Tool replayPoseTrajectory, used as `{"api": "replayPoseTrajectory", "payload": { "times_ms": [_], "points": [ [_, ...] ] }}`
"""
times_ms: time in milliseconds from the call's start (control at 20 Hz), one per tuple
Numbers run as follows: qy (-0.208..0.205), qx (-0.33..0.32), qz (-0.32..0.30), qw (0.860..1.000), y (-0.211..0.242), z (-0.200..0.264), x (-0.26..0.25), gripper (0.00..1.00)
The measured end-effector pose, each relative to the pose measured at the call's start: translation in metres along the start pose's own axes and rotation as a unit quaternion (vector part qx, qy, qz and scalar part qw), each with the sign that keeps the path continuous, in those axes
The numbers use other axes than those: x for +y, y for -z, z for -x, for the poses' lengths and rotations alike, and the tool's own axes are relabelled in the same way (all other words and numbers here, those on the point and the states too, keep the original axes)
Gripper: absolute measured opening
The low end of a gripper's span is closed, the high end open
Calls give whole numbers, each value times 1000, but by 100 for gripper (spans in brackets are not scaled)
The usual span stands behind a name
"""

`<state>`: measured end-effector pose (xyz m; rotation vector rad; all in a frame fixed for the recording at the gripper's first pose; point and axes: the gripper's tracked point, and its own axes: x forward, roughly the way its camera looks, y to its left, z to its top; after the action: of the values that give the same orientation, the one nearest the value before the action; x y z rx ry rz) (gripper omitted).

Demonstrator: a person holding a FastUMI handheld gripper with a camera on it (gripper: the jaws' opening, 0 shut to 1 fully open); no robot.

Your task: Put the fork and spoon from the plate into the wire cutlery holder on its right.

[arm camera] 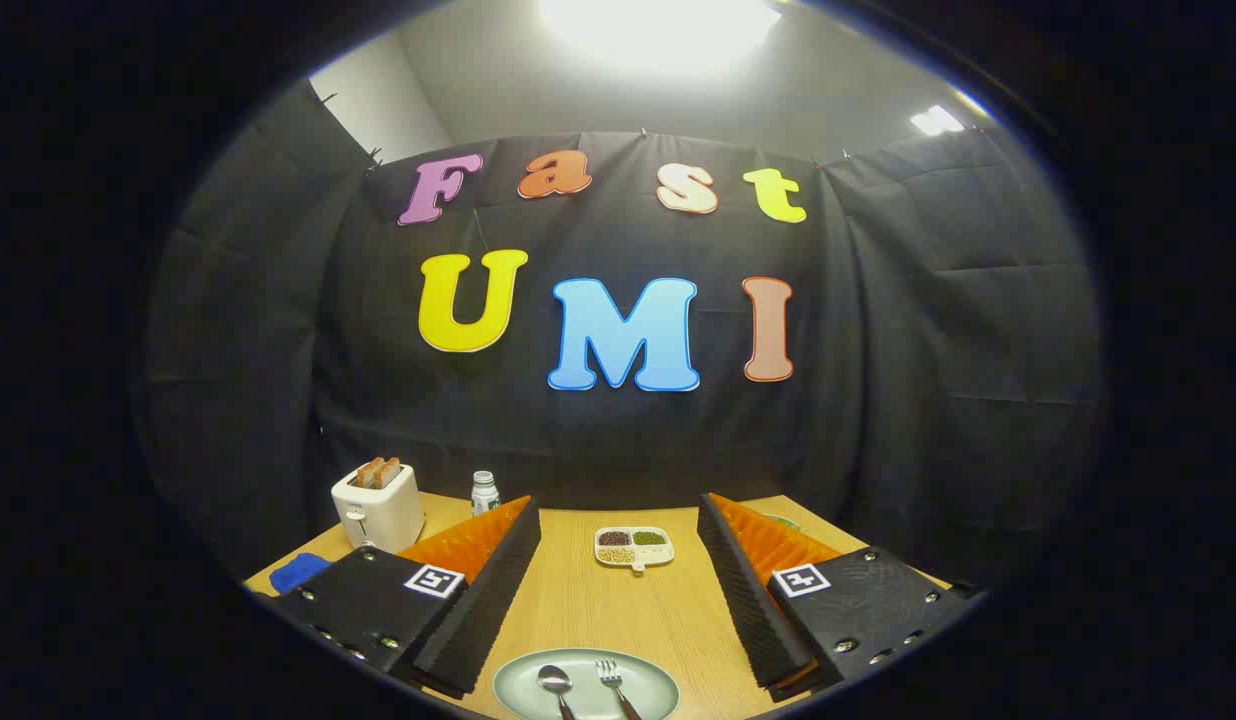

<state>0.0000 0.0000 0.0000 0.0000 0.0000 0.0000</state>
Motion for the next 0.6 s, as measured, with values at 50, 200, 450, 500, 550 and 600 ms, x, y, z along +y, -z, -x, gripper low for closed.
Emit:
{"api": "replayPoseTrajectory", "payload": {
  "times_ms": [50,200,450,500,550,600],
  "points": [
    [-4,5,2,1000,2,0,1,97],
    [-6,15,7,1000,6,0,-4,97],
    [2,22,8,1000,3,6,-25,97],
    [11,24,16,1000,4,9,-34,97],
    [20,26,23,999,2,12,-44,97],
    [25,27,28,999,2,13,-50,97]
  ]
}}
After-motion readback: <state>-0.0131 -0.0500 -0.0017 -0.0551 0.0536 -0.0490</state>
